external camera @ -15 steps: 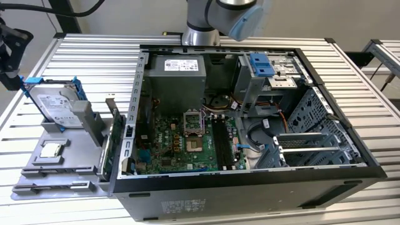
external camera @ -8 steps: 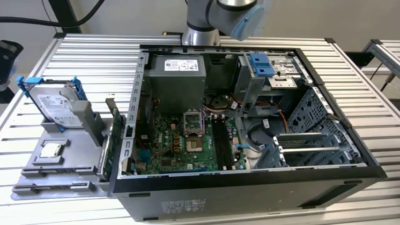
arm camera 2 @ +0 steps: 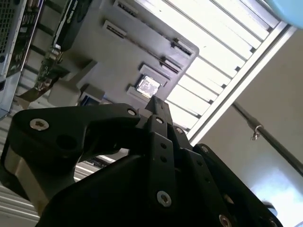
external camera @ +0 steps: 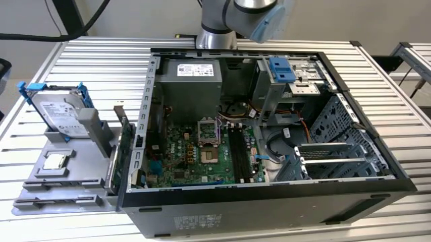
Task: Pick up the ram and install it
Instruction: 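Reach for the ram, then pick up the ram and move it above insertion slot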
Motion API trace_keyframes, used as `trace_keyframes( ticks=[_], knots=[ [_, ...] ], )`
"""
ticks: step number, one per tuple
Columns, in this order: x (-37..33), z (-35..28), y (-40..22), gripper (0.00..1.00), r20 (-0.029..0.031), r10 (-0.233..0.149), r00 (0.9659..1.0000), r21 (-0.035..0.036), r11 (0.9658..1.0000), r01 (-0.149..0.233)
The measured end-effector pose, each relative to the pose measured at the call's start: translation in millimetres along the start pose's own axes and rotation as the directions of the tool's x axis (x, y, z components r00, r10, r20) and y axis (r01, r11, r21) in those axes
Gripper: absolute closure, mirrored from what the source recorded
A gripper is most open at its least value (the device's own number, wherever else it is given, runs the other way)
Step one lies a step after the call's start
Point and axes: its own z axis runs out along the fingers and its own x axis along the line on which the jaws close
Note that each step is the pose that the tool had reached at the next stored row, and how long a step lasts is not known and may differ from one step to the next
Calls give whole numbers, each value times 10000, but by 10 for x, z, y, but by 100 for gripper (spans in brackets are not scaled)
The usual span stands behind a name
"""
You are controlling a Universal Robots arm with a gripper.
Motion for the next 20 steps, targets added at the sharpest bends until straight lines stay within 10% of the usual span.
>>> trace_keyframes(
  ticks=[20],
  knots=[
    [-39, 0, -3, 100, -4, -119, 9999, -1, 9999, 119]
  ],
)
